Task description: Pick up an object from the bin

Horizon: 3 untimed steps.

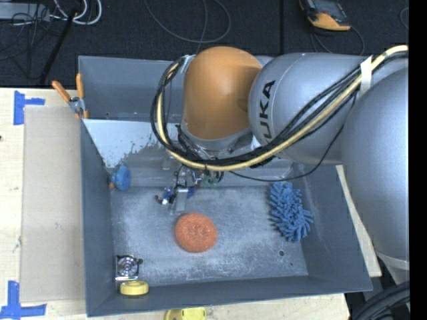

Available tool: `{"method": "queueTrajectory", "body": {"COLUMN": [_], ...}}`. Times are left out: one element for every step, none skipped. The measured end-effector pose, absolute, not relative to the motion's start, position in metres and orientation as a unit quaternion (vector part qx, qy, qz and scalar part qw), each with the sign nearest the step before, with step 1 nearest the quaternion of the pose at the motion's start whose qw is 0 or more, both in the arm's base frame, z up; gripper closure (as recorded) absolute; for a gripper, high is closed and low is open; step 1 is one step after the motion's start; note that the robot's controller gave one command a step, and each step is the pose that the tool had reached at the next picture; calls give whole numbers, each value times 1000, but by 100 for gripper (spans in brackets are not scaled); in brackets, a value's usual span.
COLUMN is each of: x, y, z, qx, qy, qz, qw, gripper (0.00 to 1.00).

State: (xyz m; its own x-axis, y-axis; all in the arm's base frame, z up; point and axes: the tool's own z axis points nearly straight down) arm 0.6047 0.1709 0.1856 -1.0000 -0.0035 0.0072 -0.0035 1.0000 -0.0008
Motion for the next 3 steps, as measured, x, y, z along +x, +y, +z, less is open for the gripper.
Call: {"method": "queueTrajectory", "body": {"x": [606,602,610], "y": [170,163,150], "z": [191,173,139], "qx": [0,39,109], "qy": [-1000,-999,-994], "qz": [0,-1,0], "qw": [0,-4,0], "gripper": [0,0,0]}}
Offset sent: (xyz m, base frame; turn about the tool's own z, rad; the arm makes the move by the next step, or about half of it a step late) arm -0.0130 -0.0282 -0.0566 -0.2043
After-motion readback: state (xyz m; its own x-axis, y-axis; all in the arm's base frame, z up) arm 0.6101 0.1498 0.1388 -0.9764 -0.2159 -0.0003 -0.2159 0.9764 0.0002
